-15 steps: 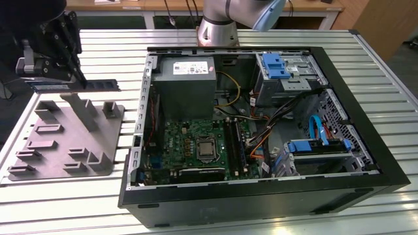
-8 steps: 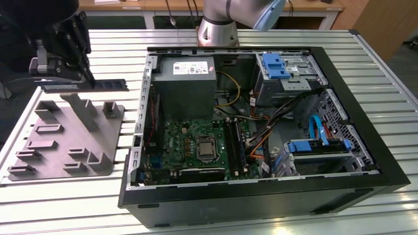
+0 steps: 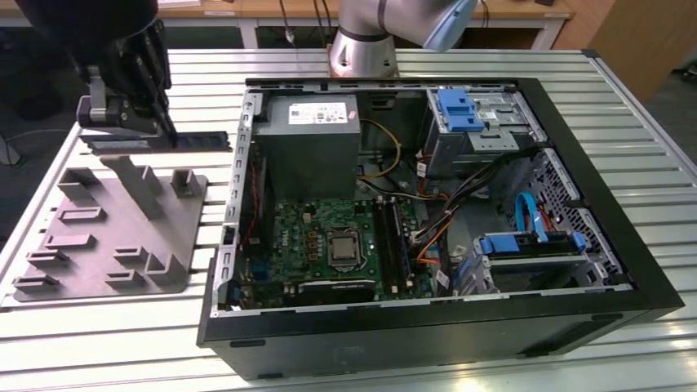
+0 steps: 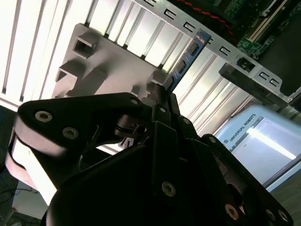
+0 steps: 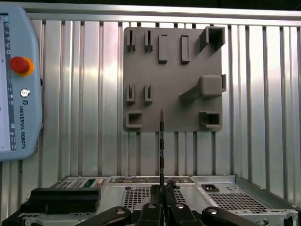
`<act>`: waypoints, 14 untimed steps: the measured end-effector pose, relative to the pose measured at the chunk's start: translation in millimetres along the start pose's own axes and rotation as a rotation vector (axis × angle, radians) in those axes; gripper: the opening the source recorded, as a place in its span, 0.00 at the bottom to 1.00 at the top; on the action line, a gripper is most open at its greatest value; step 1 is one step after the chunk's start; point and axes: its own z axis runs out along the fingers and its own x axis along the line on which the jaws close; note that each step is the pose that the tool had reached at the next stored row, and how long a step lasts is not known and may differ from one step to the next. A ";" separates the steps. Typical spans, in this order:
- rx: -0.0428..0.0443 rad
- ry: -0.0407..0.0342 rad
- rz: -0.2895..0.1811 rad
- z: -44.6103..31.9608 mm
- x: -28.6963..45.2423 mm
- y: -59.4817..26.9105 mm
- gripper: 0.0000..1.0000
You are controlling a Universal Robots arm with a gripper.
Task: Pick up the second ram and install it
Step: 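Pick up the second ram and move it above second insertion slot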
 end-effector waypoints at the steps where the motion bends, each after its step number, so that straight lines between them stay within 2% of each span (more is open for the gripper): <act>1: 0.0000 0.0000 0.000 -0.1 0.0 -1.7 0.14; 14: 0.0000 0.0000 0.000 -0.7 -0.4 -25.3 0.14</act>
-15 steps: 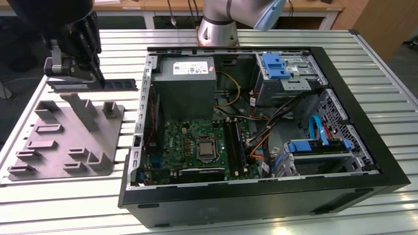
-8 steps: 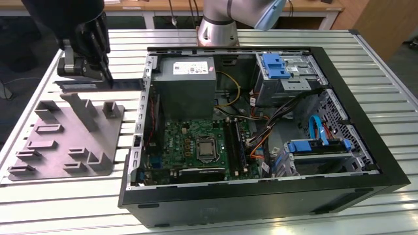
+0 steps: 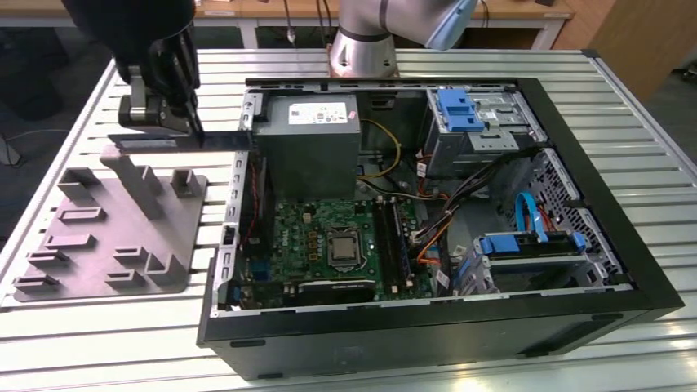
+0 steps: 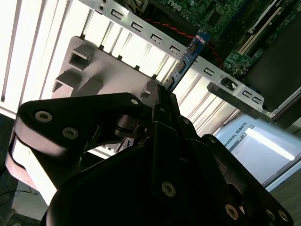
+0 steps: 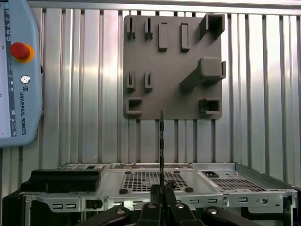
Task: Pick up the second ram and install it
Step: 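Pick up the second ram and move it above second insertion slot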
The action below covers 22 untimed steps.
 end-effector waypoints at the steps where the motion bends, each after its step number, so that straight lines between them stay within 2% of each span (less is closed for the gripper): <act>1: 0.0000 0.0001 0.000 -0.1 0.0 -1.9 0.14; 22: -0.0001 0.0001 0.000 -1.3 -0.7 -43.9 0.14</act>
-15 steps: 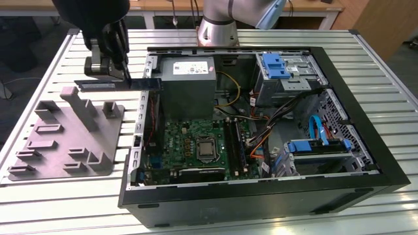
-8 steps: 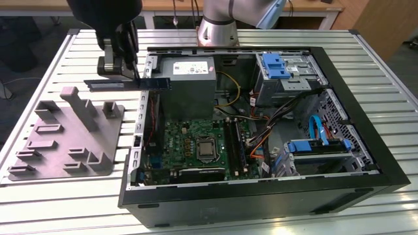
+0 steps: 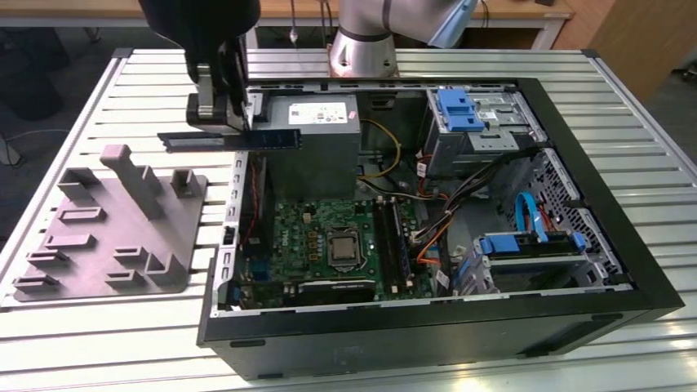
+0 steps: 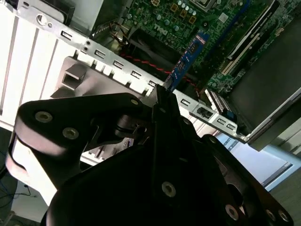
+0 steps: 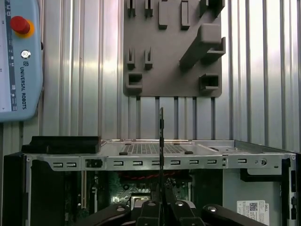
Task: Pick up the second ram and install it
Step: 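Pick up the second ram and move it above second insertion slot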
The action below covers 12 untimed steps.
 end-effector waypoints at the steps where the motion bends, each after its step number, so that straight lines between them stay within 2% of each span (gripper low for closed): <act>1: 0.0000 0.0000 0.000 -0.1 0.0 -1.8 0.14; 12: 0.0000 0.0000 0.000 -0.6 -0.3 -22.6 0.14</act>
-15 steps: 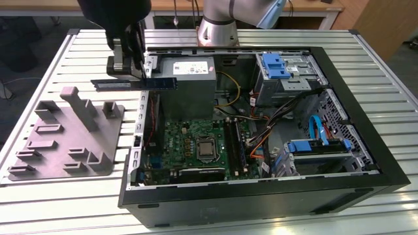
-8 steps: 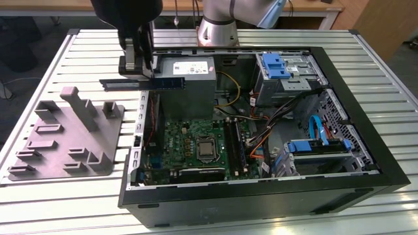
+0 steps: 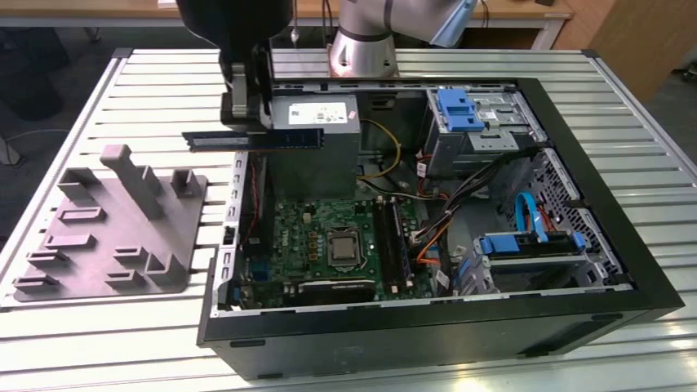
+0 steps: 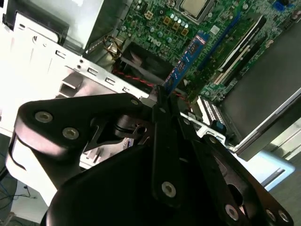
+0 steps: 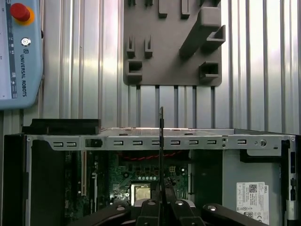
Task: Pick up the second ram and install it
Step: 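Pick up the second ram and move it above second insertion slot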
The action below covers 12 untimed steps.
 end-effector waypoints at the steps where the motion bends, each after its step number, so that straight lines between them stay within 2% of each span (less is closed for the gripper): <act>1: 0.0000 0.0000 0.000 -0.1 0.0 -2.0 0.14; 12: 0.0000 0.0000 0.000 -0.8 -0.4 -28.6 0.14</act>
